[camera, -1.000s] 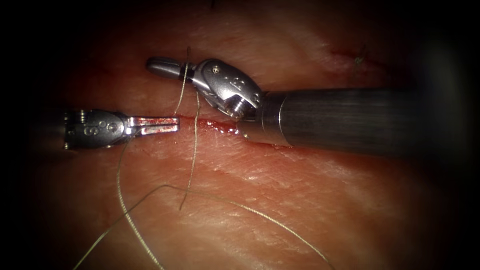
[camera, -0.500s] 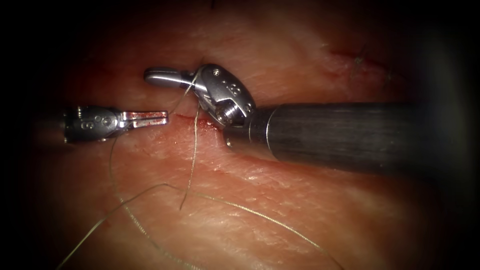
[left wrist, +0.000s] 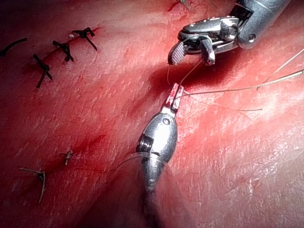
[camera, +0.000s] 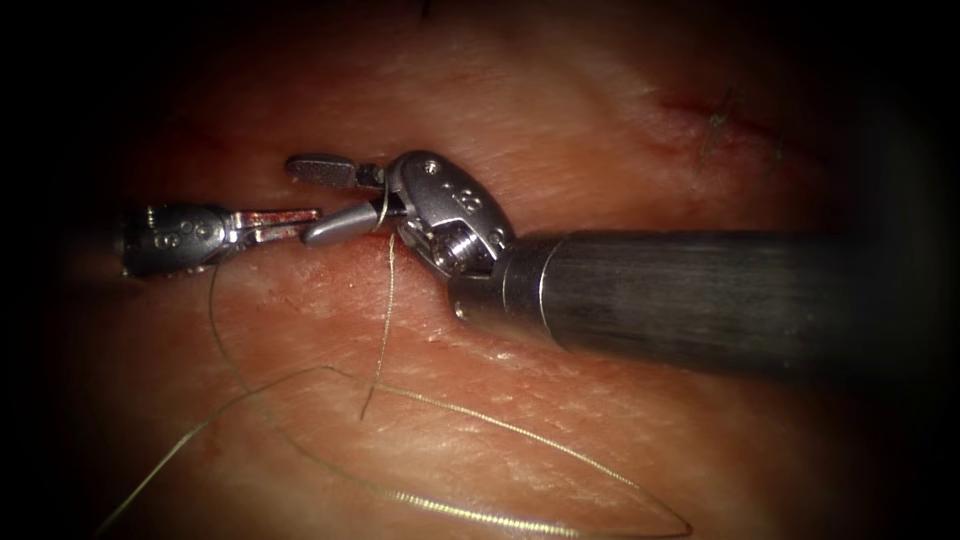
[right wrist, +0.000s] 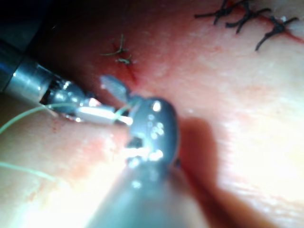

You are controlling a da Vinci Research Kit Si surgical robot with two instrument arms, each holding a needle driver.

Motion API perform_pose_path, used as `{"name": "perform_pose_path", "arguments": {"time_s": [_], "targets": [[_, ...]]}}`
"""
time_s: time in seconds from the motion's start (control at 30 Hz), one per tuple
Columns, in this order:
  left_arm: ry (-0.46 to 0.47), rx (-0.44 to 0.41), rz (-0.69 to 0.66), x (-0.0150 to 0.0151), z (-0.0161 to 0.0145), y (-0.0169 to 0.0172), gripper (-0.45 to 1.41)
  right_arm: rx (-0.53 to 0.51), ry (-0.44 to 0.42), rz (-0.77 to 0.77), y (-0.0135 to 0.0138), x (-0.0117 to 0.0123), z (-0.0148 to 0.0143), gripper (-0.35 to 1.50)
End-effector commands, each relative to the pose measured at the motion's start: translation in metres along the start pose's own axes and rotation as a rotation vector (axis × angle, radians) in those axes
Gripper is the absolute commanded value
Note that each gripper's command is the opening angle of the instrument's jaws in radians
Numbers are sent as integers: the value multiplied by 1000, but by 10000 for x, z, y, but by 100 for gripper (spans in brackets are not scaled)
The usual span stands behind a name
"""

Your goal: Wound Closure

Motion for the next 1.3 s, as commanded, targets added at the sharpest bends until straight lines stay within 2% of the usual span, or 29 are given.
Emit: {"name": "perform_pose_path", "arguments": {"time_s": [0.03, 0.17, 0.57, 0.93, 1.13, 1.3], "targets": [[0, -2, -2, -7, 4, 3, -45, 15, -21, 3, 5, -2, -4, 79], [-2, 3, -6, -8, 6, 4, -45, 49, -74, -18, 6, 0, -16, 83], [5, -11, -13, -13, 13, 8, -45, 248, -241, -90, -4, -16, -6, 49], [6, -14, -17, -14, 13, 8, -45, 398, -355, -142, -6, -27, -2, 46], [7, -16, -23, -14, 13, 10, -45, 496, -452, -162, -12, -41, -1, 42], [7, -16, -23, -14, 12, 10, -45, 564, -478, -177, -21, -54, -5, 42]]}}
